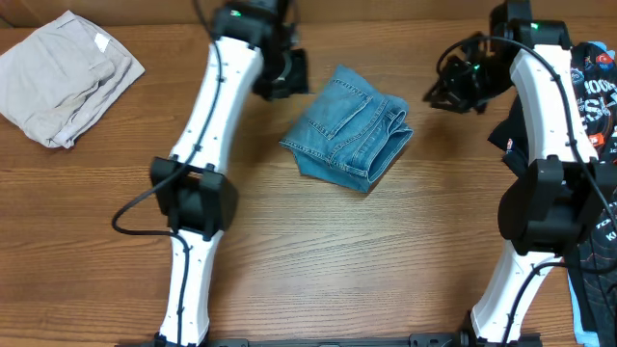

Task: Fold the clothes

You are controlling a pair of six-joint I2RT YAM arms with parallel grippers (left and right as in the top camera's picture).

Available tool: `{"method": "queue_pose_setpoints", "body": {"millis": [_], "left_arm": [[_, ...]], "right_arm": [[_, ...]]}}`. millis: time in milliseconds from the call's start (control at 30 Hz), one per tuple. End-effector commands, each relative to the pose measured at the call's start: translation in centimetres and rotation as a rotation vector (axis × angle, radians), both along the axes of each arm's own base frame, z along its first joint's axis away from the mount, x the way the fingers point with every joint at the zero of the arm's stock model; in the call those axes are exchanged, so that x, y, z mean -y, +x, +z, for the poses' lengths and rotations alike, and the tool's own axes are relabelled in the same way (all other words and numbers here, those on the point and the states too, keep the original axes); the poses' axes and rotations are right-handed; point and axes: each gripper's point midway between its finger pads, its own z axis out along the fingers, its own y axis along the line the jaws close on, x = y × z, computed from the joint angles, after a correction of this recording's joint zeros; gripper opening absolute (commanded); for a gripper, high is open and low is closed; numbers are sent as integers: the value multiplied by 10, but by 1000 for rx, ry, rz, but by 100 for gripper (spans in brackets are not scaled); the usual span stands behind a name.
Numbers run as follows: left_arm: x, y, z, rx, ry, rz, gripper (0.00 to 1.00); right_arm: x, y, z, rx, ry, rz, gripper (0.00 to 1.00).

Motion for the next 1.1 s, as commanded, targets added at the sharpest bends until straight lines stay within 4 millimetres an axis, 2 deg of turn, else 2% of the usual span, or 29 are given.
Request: {"method": "queue_pose_setpoints", "body": {"millis": [0,133,200,233,367,500,567,633,700,733,800,867,1000,1067], "left_arm": [[5,-14,3,-15,7,-77,39],[2,-25,-7,-64,34,-99,45],[-1,-23,-9,-63,39,-92,50],[-4,-21,-9,-59,38,-85,57],[-19,-12,-8,-47,34,-50,69],[-35,-10,-9,-59,38,-29,72],[-41,-12,-10,-71,42,-30,73],[-44,-14,-10,-77,47,-43,75],[-45,-14,-10,-73,51,-54,81],[-45,-14,-10,-71,53,-54,83],[-45,-13,-10,-70,55,-53,85],[-47,-12,-11,-66,67,-51,93],[-48,-12,-11,-64,69,-50,95],[-47,-10,-11,-58,69,-50,99]], "right_arm": [[-53,0,34,138,208,193,16],[-90,2,30,160,360,264,16],[-102,2,17,140,395,283,16],[-108,1,8,122,410,290,16],[-125,-3,-38,35,437,318,16],[-126,-4,-82,-43,442,310,17],[-120,-3,-101,-77,444,289,17],[-111,0,-115,-92,446,265,16],[-99,5,-122,-88,449,238,12],[-94,8,-121,-85,455,221,9],[-85,15,-105,-70,519,187,4],[-78,19,-79,-35,586,173,4],[-68,14,-20,72,614,213,5],[-71,7,3,96,609,233,11]]}}
